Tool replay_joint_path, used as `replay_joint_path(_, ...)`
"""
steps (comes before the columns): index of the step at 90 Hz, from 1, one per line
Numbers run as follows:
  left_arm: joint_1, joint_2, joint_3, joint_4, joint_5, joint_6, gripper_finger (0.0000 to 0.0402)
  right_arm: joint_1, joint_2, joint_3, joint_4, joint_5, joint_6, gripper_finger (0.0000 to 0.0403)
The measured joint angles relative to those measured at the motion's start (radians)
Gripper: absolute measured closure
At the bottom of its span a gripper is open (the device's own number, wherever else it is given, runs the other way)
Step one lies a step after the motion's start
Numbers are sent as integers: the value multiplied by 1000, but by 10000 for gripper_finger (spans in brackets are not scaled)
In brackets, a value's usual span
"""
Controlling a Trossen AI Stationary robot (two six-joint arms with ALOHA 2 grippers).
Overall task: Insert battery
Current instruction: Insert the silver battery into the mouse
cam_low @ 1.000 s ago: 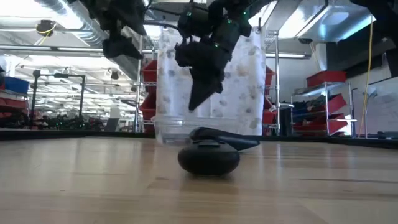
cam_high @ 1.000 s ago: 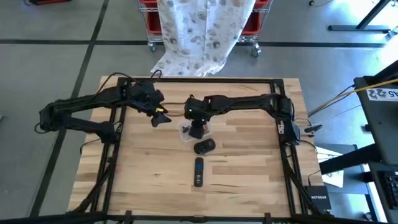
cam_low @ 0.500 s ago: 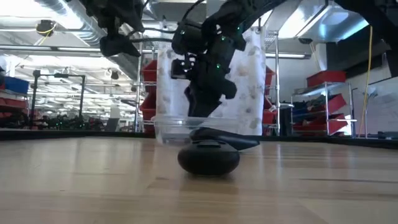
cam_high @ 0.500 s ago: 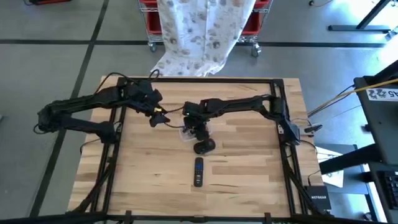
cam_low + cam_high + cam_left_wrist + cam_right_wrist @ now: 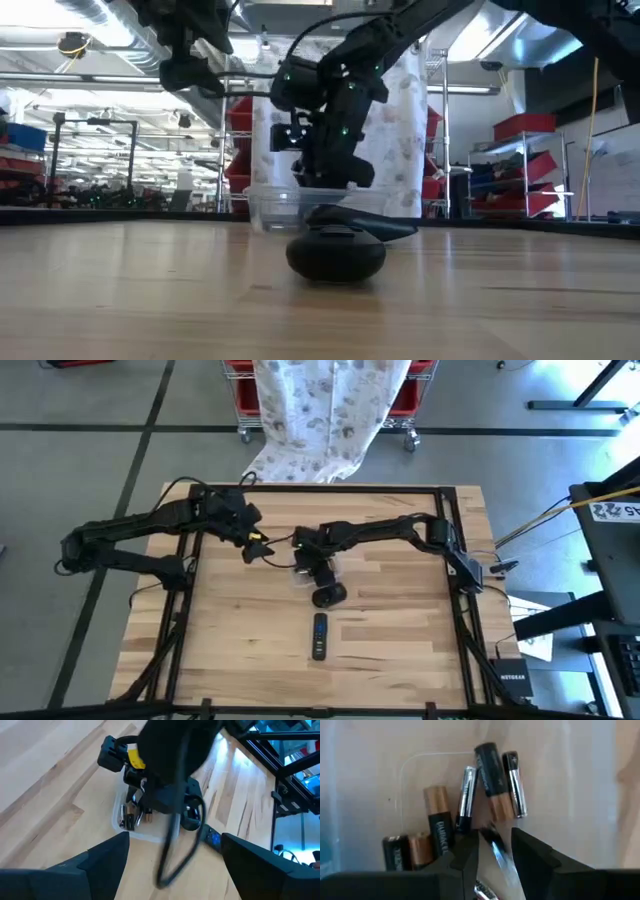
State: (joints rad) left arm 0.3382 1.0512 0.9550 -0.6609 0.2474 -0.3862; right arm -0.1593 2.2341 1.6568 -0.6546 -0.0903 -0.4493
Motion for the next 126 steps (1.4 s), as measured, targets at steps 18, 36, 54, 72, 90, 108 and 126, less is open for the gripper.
replay_joint_path(18,0,0,0,1,-2,1,105,1,6,4,-78,-11,32,304)
replay_joint_path(36,0,0,0,4,-8,10,105,2,0,2,-103,9,144,304)
replay_joint_path(54,0,0,0,8,-9,34,105,2,-38,-6,-128,17,181,304)
replay_joint_path(72,0,0,0,11,-25,57,105,2,-78,-3,-206,16,191,304)
replay_joint_path(90,0,0,0,14,-27,63,105,2,-88,-3,-241,35,191,304)
replay_joint_path(108,0,0,0,15,-27,72,105,2,-88,-14,-166,55,159,304)
replay_joint_path(126,0,0,0,14,-28,76,105,2,-52,-34,-124,73,160,304)
